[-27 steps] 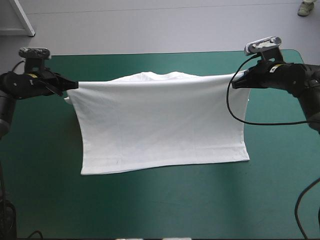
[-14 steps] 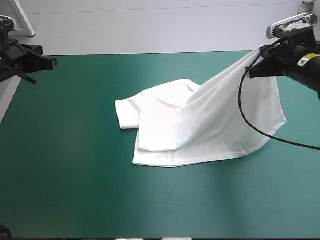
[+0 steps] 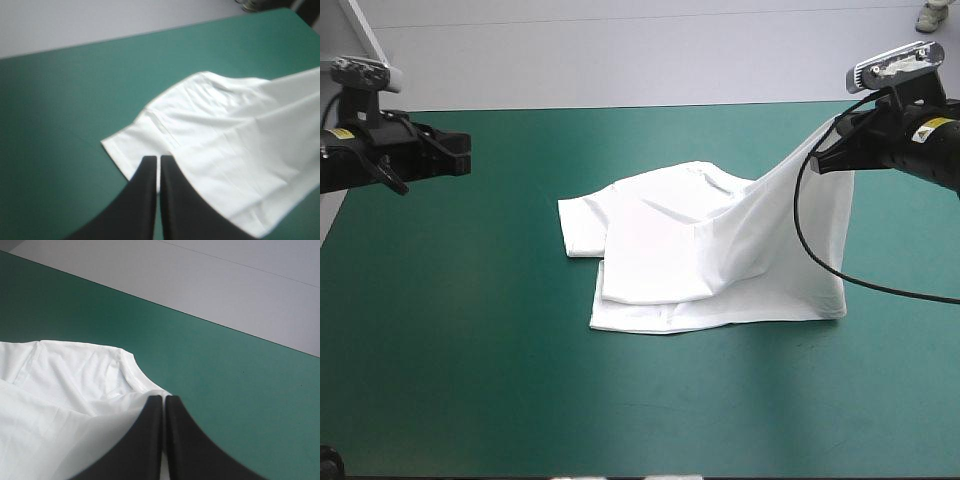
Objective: Fold the cloth
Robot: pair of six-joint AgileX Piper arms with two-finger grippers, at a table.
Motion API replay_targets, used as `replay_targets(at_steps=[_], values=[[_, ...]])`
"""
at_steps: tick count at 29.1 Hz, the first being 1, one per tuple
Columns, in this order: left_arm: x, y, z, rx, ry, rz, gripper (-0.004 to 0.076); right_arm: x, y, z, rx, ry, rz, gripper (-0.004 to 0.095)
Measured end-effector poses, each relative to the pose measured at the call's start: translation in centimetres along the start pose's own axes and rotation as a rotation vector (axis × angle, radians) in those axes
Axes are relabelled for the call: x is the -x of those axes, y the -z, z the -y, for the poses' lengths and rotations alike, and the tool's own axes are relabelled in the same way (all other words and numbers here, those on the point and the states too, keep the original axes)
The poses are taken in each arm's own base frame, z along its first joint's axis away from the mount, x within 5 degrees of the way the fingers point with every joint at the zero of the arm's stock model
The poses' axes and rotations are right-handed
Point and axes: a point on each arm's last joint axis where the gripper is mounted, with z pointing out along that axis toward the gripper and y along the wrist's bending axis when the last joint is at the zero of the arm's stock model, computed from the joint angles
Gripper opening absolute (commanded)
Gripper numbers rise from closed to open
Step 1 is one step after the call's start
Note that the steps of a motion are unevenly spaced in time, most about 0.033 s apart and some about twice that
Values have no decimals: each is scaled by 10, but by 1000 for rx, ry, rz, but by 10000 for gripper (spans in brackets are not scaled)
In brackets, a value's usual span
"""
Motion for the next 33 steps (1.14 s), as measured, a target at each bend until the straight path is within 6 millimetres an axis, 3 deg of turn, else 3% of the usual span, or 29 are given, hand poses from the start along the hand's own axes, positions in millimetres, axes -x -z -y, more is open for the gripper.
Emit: replay_targets(at_steps=[2,3,4,8,12,17,27,28,33], values=[[-13,-27,-5,-96,48,-74,43,0,0,0,0,0,0,-13],[-20,-43,-8,-133,71,-115,118,0,0,0,0,0,-1,-14],[-32,-73,-12,-188,102,-193,162,0,0,0,1,0,-3,-13],[-52,-133,-10,-277,137,-316,386,-1,0,0,3,0,-7,-13],[-65,-182,4,-325,138,-376,409,-2,0,-1,9,0,-21,-13],[-75,-211,18,-336,112,-405,395,-6,0,-1,8,3,-62,-13],[-76,-214,18,-314,90,-405,395,-13,-10,5,-28,-18,-148,13],[-77,-214,18,-316,91,-407,395,-16,-13,6,-31,-25,-175,70],[-77,-214,18,-320,90,-413,395,-37,-54,14,-32,-46,-382,665]])
